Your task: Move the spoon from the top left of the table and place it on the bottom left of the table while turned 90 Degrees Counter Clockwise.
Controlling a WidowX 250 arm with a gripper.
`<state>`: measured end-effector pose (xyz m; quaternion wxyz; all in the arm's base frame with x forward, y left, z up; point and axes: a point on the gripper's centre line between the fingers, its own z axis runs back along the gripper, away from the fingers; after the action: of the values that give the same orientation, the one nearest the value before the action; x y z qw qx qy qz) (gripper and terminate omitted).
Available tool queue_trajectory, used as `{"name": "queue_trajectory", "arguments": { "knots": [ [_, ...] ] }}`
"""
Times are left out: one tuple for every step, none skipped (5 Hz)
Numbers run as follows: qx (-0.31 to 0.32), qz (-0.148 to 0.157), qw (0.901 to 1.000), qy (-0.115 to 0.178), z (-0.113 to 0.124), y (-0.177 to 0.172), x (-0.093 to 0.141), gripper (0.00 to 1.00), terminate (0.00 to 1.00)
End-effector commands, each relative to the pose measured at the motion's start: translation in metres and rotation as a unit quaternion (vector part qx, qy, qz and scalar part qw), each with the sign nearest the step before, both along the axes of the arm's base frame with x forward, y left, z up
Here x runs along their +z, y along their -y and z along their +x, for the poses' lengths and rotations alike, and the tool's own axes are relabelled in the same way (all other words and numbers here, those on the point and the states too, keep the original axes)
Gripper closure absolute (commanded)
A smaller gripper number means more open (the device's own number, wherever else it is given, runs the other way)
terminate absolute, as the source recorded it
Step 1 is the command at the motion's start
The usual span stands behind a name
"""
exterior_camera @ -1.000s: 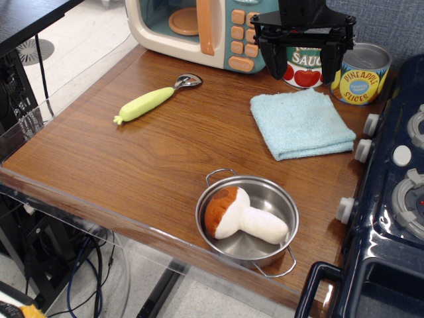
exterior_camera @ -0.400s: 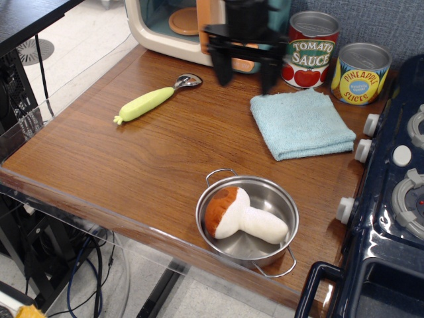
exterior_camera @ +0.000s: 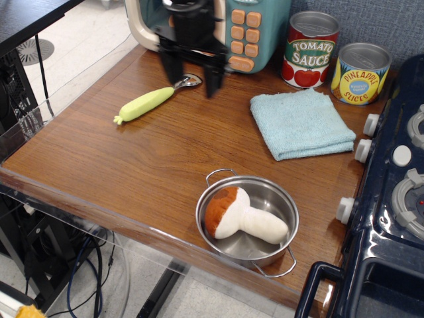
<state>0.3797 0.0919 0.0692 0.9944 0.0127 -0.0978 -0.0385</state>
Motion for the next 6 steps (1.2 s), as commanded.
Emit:
{"name": "queue_trajectory", "arguments": {
  "knots": [
    [0.053, 0.036, 0.9980, -0.007, 0.006, -0.054, -0.006, 0.00, 0.00],
    [0.066, 0.036, 0.9969, -0.024, 0.009, -0.065, -0.017, 0.00, 0.00],
    [0.080, 0.050, 0.9948, -0.038, 0.007, -0.075, -0.023, 0.00, 0.00],
    [0.079, 0.051, 0.9937, -0.061, 0.007, -0.075, -0.035, 0.00, 0.00],
    [0.083, 0.048, 0.9946, -0.040, 0.006, -0.073, -0.034, 1.00, 0.00],
    [0.089, 0.007, 0.9954, -0.032, 0.004, -0.066, -0.029, 1.00, 0.00]
  ]
}}
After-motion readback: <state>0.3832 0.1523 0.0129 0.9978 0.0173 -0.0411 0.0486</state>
